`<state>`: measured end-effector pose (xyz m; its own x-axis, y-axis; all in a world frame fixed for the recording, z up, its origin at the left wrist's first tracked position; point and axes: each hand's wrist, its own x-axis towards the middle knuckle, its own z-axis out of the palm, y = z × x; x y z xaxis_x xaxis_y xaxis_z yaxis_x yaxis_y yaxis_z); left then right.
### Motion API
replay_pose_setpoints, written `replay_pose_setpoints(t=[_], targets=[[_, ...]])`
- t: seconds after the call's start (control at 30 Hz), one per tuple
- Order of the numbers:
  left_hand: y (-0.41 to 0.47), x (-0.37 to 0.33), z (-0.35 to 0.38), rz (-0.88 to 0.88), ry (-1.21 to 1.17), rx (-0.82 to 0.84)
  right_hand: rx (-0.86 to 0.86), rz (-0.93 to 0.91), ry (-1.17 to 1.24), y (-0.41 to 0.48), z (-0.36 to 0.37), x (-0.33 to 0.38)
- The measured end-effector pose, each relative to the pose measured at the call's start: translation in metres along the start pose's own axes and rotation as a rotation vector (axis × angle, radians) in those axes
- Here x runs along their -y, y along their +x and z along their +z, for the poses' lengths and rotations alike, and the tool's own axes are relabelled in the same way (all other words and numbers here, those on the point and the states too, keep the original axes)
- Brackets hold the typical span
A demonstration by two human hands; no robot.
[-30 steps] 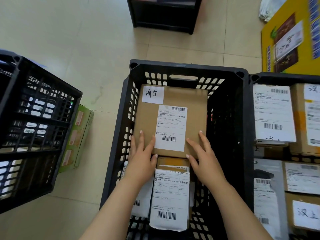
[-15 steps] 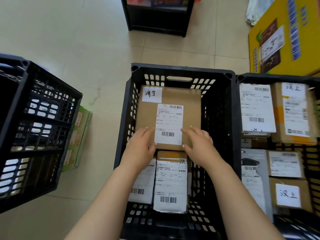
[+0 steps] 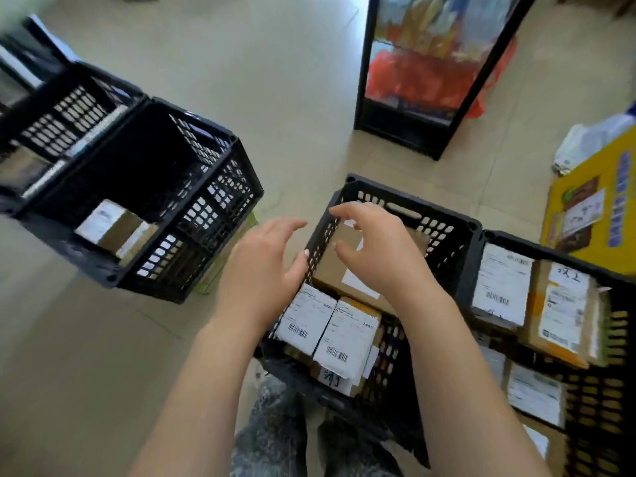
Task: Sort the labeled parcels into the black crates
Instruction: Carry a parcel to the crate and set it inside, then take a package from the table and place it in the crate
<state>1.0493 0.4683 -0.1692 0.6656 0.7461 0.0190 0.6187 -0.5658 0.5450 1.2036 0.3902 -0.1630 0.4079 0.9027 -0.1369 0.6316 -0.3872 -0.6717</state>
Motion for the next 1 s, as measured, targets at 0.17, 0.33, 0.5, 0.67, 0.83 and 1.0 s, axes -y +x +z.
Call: replay_pose_setpoints(t=[0.17, 0.33, 0.5, 0.67, 0.83, 1.0], targets=[[-0.079, -0.002, -0.094, -0.112, 0.044, -0.234, 0.002, -0.292, 0.059, -0.036, -0.002, 0.102], [-0.168, 0.017, -0.182, -0.318, 0.072, -0.517, 0.163, -0.599, 0.064, -0.069, 0.035, 0.217], [-0.284, 0.055, -0.256, -0.520, 0.185, -0.690, 0.419, -0.904, -0.008, -0.117, 0.086, 0.329], [-0.408, 0.084, -0.299, -0.740, 0.287, -0.801, 0.522, -1.126, -0.031, -0.182, 0.147, 0.420], [-0.554, 0.109, -0.336, -0.979, 0.319, -0.927, 0.645, -1.323, -0.029, -0.281, 0.227, 0.514], [-0.666, 0.132, -0.368, -1.144, 0.311, -1.032, 0.769, -1.465, 0.011, -0.369, 0.299, 0.587]])
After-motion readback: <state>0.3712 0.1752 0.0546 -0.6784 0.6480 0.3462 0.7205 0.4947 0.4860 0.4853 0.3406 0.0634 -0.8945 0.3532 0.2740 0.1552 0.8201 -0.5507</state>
